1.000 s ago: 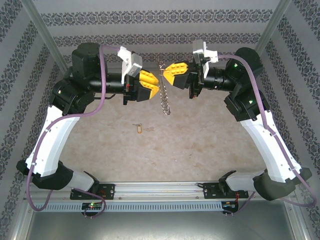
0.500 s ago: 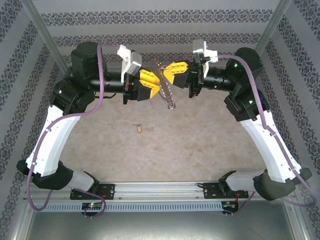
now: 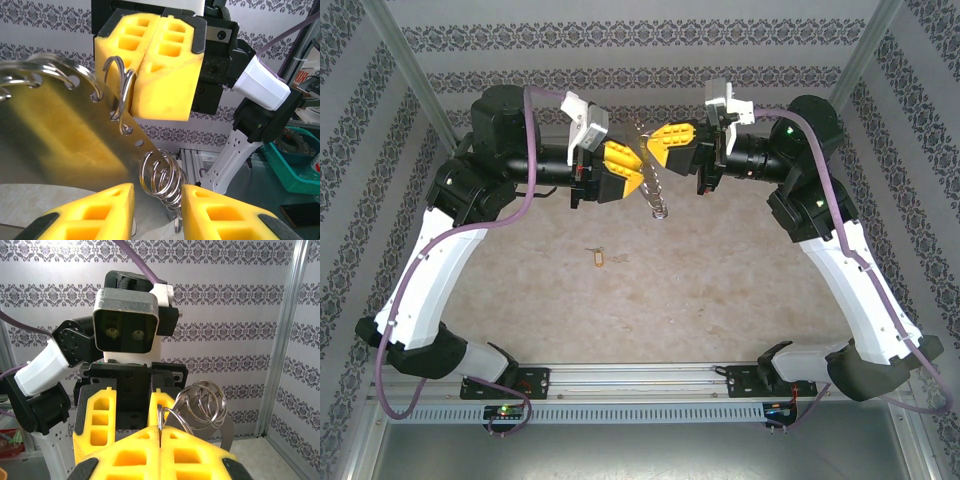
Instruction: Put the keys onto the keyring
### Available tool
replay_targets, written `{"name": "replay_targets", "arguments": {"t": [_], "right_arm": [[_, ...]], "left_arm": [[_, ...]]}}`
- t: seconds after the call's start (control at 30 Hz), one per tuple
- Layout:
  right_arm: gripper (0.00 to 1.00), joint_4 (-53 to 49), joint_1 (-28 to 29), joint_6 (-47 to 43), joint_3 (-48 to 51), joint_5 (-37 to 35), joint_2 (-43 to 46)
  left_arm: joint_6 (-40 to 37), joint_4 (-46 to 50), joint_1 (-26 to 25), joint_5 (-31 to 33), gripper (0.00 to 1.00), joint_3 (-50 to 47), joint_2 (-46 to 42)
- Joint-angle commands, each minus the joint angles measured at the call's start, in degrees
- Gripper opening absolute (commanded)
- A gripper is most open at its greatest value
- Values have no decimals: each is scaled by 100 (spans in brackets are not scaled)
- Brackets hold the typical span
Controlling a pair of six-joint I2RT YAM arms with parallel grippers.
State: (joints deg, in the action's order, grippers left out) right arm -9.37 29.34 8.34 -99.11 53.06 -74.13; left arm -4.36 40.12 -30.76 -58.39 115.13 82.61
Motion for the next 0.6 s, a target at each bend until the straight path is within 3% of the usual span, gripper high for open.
{"name": "replay_targets", "arguments": {"t": [0.0, 0.57], "right_arm": [[0, 299, -70, -113, 50, -102, 92], [0, 187, -68, -229, 242, -260, 207]], "left_arm": [[82, -392, -84, -32, 30, -91, -56], [295, -722, -92, -38, 26, -229, -188]]}}
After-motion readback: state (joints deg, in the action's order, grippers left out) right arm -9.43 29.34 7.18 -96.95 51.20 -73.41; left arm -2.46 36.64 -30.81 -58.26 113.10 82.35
